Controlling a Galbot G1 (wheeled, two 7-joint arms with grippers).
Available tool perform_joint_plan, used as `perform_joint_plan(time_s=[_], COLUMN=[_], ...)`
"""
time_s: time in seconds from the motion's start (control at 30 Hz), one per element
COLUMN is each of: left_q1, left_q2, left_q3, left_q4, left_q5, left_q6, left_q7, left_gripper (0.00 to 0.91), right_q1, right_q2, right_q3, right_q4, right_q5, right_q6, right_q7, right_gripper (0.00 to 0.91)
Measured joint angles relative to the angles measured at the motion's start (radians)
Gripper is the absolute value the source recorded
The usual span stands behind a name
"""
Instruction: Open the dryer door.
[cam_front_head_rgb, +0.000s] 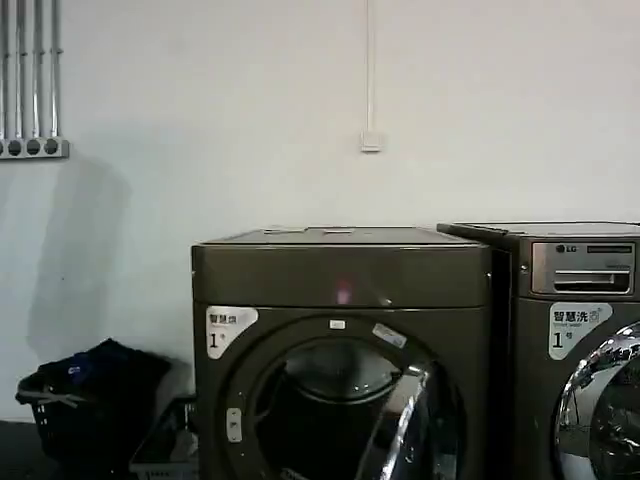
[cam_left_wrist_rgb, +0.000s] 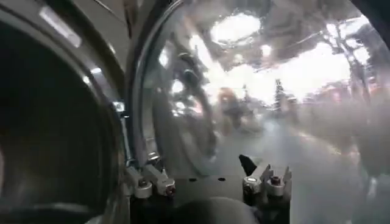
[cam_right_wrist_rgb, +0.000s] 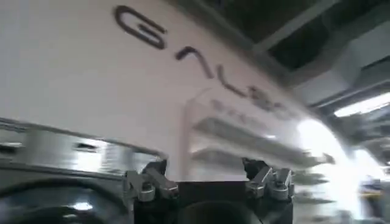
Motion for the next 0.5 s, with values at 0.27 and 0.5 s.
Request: perform_joint_plan(time_s=[0.27, 0.5], left_q1=[-0.038, -0.091], left_q2=[-0.038, -0.082], left_q3=[0.053, 0.119], left_q4=[0.003, 0.004], left_q5=[-0.007, -0.013], left_q6=[-0.006, -0.010], left_q7=[0.004, 0.002], left_gripper=[0.907, 0.907], right_q1=[-0.014, -0.034], right_q2=[0.041, 0.066], right_q3=[0.130, 0.216], right_q4=[-0.101, -0.179], right_q5=[-0.061, -0.092], right_q6=[0.021, -0.010], right_q7=[0.057, 0.013], right_gripper=[0.907, 0.907])
